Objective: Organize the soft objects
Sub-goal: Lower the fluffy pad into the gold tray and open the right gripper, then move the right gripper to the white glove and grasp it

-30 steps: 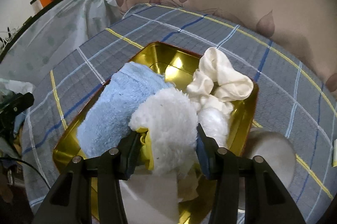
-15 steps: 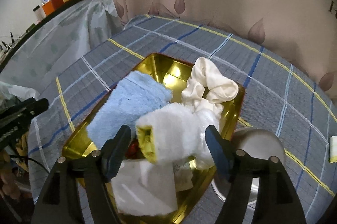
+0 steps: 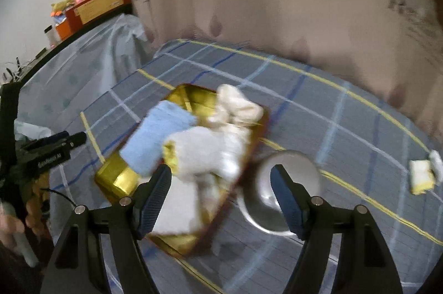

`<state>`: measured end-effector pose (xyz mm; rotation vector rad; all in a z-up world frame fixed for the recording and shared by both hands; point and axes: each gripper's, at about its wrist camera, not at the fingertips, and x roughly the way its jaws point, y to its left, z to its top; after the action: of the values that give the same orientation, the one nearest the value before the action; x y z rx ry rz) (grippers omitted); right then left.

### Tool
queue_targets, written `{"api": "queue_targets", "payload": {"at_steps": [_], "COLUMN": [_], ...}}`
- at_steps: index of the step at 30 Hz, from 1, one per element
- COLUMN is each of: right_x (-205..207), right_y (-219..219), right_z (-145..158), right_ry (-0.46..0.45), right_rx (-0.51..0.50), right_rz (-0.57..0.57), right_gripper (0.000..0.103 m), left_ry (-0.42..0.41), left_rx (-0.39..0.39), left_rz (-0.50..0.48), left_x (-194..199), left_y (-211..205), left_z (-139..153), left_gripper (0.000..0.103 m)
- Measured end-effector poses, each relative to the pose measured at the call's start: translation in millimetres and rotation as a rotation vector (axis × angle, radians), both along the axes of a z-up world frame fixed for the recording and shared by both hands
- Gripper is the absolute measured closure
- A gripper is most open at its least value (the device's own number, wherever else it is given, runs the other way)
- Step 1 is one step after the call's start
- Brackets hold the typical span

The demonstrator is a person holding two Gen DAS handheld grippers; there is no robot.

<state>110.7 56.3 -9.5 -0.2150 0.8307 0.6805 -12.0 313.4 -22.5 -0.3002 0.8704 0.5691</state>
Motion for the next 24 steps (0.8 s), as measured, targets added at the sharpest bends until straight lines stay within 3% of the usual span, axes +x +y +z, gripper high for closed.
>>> {"api": "queue_targets", "payload": {"at_steps": [5, 13, 24], "right_x": [3, 29, 71], "right_y": [-59, -180, -297], "right_z": [14, 27, 0], "right_ry": [-0.034, -0.05, -0.04], "right_rx": [-0.032, -0.047, -0.127], "right_rz": [-0.085, -0.326, -0.537], "right_gripper": [0.032, 0.027, 0.027], "left_ry": [0.01, 0.02, 0.04], "left_rx": [-0.008, 0.016, 0.061], "left_rz": [-0.006, -0.02, -0.057], "left_x": [2, 3, 9], "left_y": [-2, -7, -13], "left_z": [-3, -5, -9], "left_gripper": [0.052, 0.052, 0.052]}}
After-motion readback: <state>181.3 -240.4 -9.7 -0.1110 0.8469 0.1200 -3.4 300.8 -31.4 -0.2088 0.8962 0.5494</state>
